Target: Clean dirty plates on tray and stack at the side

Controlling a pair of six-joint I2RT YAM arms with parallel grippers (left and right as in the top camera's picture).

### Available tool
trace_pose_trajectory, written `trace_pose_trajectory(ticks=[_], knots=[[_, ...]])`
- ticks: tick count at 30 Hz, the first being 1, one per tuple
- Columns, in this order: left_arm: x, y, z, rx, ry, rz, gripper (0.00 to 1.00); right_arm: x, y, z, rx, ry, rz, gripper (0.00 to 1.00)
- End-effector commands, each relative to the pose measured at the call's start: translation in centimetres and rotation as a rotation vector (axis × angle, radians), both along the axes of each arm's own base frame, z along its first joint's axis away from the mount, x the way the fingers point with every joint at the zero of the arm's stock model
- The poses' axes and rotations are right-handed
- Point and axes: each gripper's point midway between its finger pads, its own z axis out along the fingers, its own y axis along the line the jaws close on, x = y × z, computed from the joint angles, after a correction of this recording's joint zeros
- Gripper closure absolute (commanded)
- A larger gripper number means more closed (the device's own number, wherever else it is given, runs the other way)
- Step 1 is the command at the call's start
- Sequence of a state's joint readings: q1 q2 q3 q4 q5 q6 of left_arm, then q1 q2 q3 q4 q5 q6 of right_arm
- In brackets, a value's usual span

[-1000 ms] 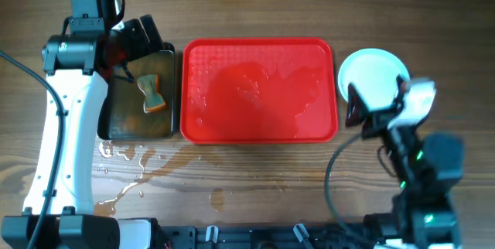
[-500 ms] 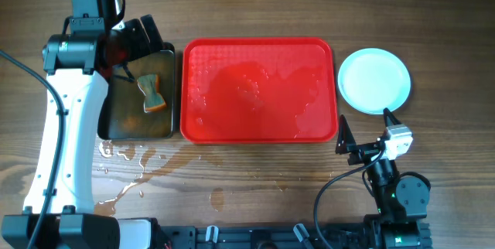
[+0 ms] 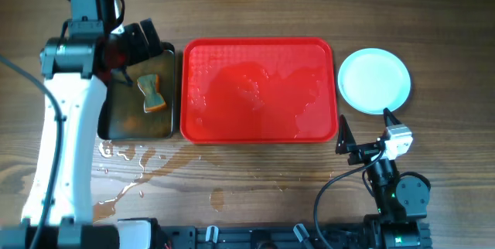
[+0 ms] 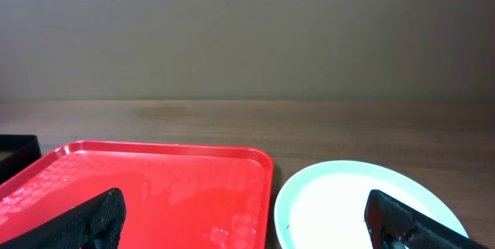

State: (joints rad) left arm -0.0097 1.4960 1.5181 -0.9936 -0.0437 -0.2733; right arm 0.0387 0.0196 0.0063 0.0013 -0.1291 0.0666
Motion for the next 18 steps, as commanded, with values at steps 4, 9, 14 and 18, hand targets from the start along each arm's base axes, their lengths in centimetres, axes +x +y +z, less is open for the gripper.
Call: trace_pose_trajectory(ticks=[4, 9, 14, 18], knots=[[-6.4, -0.9, 6.5, 0.016, -0.355, -0.035, 0.00, 0.0, -0.2, 0.2, 0.012, -0.005, -0.016, 0.00], [-10.5, -2.0, 0.4, -0.052, -0.638, -0.085, 0.00, 0.0, -0.2, 0.2, 0.012, -0.005, -0.015, 0.00], [-12.9, -1.1, -3.6, -0.023, -0.875, -0.052, 0.00, 0.0, -0.2, 0.2, 0.012, -0.006, -0.015, 0.00], [-13.6, -0.9, -6.1, -0.021, -0.901, -0.045, 0.00, 0.0, -0.2, 0.2, 0.011, -0.005, -0.015, 0.00]])
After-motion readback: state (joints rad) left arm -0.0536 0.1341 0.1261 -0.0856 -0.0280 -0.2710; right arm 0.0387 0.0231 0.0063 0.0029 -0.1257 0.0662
